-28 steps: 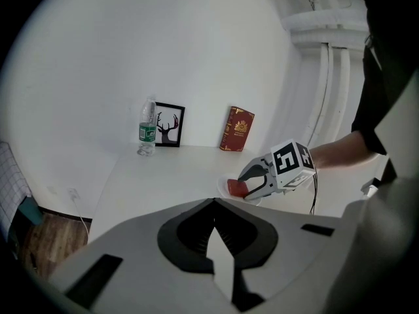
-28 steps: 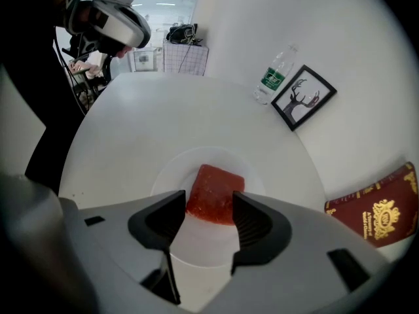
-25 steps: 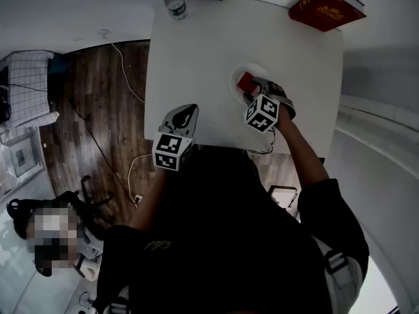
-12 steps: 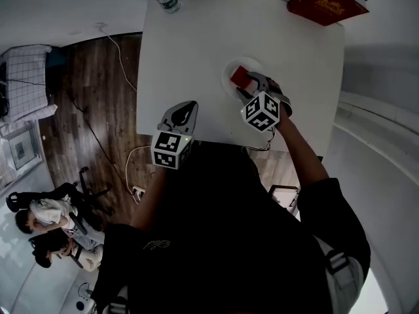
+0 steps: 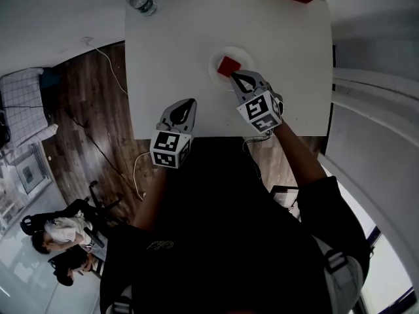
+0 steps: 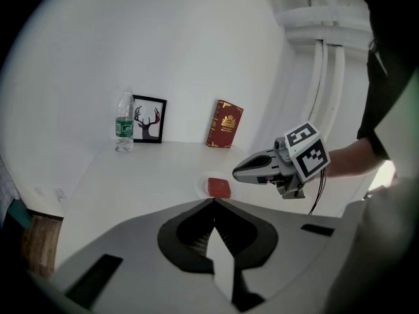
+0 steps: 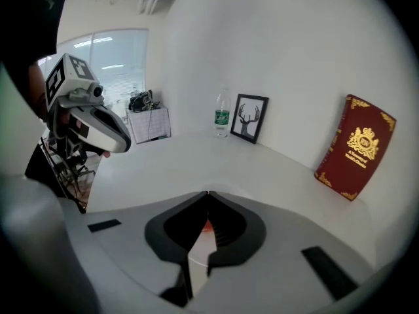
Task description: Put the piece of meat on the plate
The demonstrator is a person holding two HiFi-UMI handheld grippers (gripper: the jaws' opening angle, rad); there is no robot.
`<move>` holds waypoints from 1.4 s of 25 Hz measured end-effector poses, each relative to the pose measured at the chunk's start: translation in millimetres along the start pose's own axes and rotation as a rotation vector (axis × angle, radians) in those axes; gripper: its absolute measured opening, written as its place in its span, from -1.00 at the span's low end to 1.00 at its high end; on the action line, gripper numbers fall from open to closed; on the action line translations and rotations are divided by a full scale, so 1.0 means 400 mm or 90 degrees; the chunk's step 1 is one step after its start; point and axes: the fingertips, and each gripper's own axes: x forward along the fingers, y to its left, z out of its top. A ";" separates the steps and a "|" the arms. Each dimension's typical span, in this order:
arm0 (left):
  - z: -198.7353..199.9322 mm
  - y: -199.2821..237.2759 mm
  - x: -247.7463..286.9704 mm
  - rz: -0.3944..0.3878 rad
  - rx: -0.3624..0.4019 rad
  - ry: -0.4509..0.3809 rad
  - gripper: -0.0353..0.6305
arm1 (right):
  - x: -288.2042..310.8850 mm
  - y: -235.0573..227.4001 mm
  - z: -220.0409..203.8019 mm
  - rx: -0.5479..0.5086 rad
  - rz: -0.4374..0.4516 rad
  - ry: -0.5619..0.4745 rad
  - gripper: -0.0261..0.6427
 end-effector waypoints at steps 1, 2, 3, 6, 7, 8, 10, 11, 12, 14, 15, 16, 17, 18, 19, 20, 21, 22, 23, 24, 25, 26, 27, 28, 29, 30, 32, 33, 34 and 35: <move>-0.001 -0.006 0.000 -0.009 0.011 0.002 -0.88 | -0.013 0.004 0.000 0.013 -0.014 -0.004 -0.85; 0.000 -0.014 -0.001 -0.019 0.022 0.000 -0.88 | -0.027 0.008 0.003 0.030 -0.030 -0.011 -0.85; 0.001 -0.023 -0.004 -0.030 0.032 -0.005 -0.88 | -0.043 0.012 0.009 0.047 -0.047 -0.024 -0.85; -0.002 -0.052 -0.021 -0.065 0.054 -0.022 -0.88 | -0.095 0.027 0.045 0.084 -0.101 -0.085 -0.86; -0.004 -0.060 -0.030 -0.072 0.064 -0.028 -0.88 | -0.116 0.037 0.059 0.088 -0.120 -0.102 -0.86; -0.005 -0.068 -0.044 -0.077 0.077 -0.036 -0.88 | -0.139 0.051 0.074 0.090 -0.138 -0.115 -0.86; 0.001 -0.088 -0.076 -0.093 0.093 -0.062 -0.88 | -0.196 0.087 0.105 0.089 -0.173 -0.143 -0.86; 0.010 -0.101 -0.093 -0.104 0.096 -0.079 -0.88 | -0.228 0.105 0.123 0.088 -0.189 -0.162 -0.86; 0.021 -0.113 -0.110 -0.116 0.097 -0.097 -0.88 | -0.259 0.124 0.141 0.088 -0.202 -0.183 -0.86; 0.039 -0.139 -0.149 -0.136 0.102 -0.131 -0.88 | -0.320 0.170 0.175 0.090 -0.223 -0.226 -0.86; 0.046 -0.151 -0.169 -0.144 0.106 -0.149 -0.88 | -0.350 0.196 0.191 0.087 -0.230 -0.246 -0.86; 0.053 -0.162 -0.187 -0.148 0.112 -0.166 -0.88 | -0.379 0.221 0.208 0.080 -0.237 -0.264 -0.86; 0.061 -0.174 -0.201 -0.150 0.122 -0.183 -0.88 | -0.406 0.243 0.223 0.070 -0.244 -0.280 -0.86; 0.069 -0.185 -0.215 -0.151 0.135 -0.199 -0.88 | -0.432 0.261 0.234 0.065 -0.253 -0.295 -0.86; 0.076 -0.197 -0.226 -0.150 0.151 -0.212 -0.88 | -0.455 0.277 0.240 0.069 -0.263 -0.309 -0.86; 0.082 -0.209 -0.237 -0.151 0.164 -0.222 -0.88 | -0.478 0.289 0.243 0.081 -0.276 -0.319 -0.86; 0.089 -0.224 -0.247 -0.154 0.172 -0.230 -0.88 | -0.501 0.298 0.244 0.094 -0.290 -0.325 -0.86; 0.095 -0.240 -0.256 -0.160 0.173 -0.237 -0.88 | -0.524 0.302 0.243 0.102 -0.305 -0.326 -0.86; 0.100 -0.258 -0.265 -0.169 0.170 -0.243 -0.88 | -0.544 0.304 0.239 0.104 -0.322 -0.321 -0.86; 0.102 -0.274 -0.273 -0.177 0.164 -0.249 -0.88 | -0.558 0.303 0.232 0.101 -0.337 -0.310 -0.86; 0.102 -0.288 -0.278 -0.181 0.158 -0.253 -0.88 | -0.565 0.299 0.224 0.098 -0.349 -0.299 -0.86; 0.101 -0.300 -0.282 -0.181 0.153 -0.256 -0.88 | -0.567 0.291 0.221 0.099 -0.356 -0.296 -0.86; 0.102 -0.309 -0.285 -0.177 0.149 -0.259 -0.88 | -0.569 0.281 0.225 0.103 -0.359 -0.303 -0.86; 0.105 -0.318 -0.289 -0.170 0.144 -0.263 -0.88 | -0.575 0.273 0.237 0.106 -0.360 -0.317 -0.86; 0.110 -0.326 -0.294 -0.161 0.139 -0.270 -0.88 | -0.586 0.269 0.254 0.106 -0.358 -0.332 -0.86; 0.116 -0.335 -0.300 -0.150 0.136 -0.277 -0.88 | -0.603 0.270 0.272 0.100 -0.357 -0.345 -0.86; 0.129 -0.357 -0.313 -0.133 0.135 -0.293 -0.88 | -0.642 0.287 0.286 0.087 -0.357 -0.365 -0.86; 0.133 -0.371 -0.320 -0.126 0.137 -0.299 -0.88 | -0.660 0.299 0.277 0.088 -0.354 -0.368 -0.86; 0.136 -0.386 -0.327 -0.120 0.139 -0.303 -0.88 | -0.676 0.311 0.263 0.093 -0.346 -0.370 -0.86; 0.137 -0.403 -0.334 -0.115 0.142 -0.307 -0.88 | -0.690 0.322 0.249 0.094 -0.338 -0.371 -0.86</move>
